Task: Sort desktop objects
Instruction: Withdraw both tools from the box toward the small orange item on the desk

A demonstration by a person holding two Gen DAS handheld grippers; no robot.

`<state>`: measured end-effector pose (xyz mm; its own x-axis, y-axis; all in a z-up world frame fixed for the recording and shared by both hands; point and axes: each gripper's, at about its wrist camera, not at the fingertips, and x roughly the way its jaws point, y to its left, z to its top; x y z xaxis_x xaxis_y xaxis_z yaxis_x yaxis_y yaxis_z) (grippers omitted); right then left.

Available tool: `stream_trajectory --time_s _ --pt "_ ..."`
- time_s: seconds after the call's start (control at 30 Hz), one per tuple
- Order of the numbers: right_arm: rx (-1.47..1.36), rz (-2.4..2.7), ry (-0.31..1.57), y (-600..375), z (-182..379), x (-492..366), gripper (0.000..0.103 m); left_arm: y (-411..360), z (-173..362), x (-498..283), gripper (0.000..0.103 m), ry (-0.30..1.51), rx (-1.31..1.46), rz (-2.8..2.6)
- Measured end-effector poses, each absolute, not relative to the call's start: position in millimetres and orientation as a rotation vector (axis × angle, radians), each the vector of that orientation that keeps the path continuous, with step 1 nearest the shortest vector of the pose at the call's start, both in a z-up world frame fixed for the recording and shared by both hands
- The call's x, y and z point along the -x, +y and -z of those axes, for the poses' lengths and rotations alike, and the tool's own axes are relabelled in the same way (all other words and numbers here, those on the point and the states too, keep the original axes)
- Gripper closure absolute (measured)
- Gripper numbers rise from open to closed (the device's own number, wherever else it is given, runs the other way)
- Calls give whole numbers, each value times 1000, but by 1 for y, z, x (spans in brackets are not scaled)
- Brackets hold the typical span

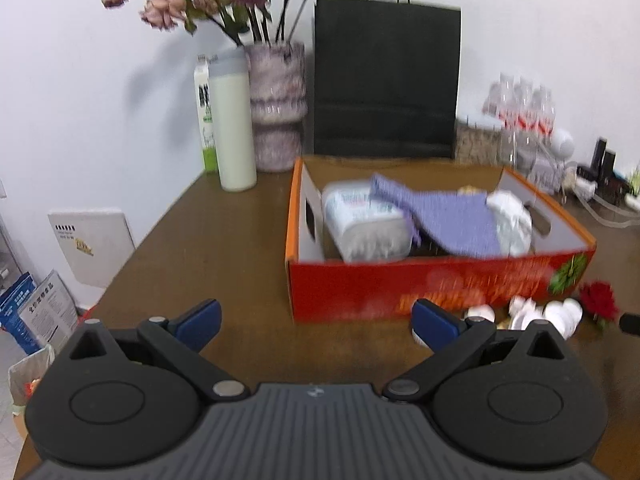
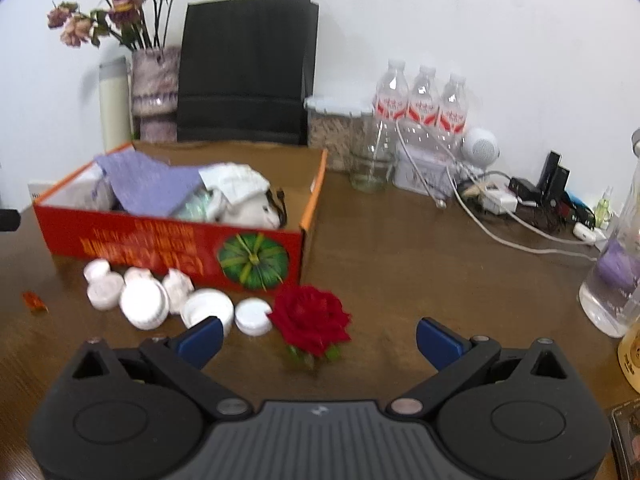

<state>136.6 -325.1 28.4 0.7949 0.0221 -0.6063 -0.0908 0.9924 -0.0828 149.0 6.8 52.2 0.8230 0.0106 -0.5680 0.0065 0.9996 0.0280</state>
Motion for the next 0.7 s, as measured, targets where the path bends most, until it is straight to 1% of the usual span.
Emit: stream_trajectory --time_s 0.23,0.7 --pt "99 -44 715 -334 -10 -141 0 8 -27 -147 0 691 -43 16" --pt "86 -38 741 -337 1 -158 0 2 -4 -157 0 789 -53 54"
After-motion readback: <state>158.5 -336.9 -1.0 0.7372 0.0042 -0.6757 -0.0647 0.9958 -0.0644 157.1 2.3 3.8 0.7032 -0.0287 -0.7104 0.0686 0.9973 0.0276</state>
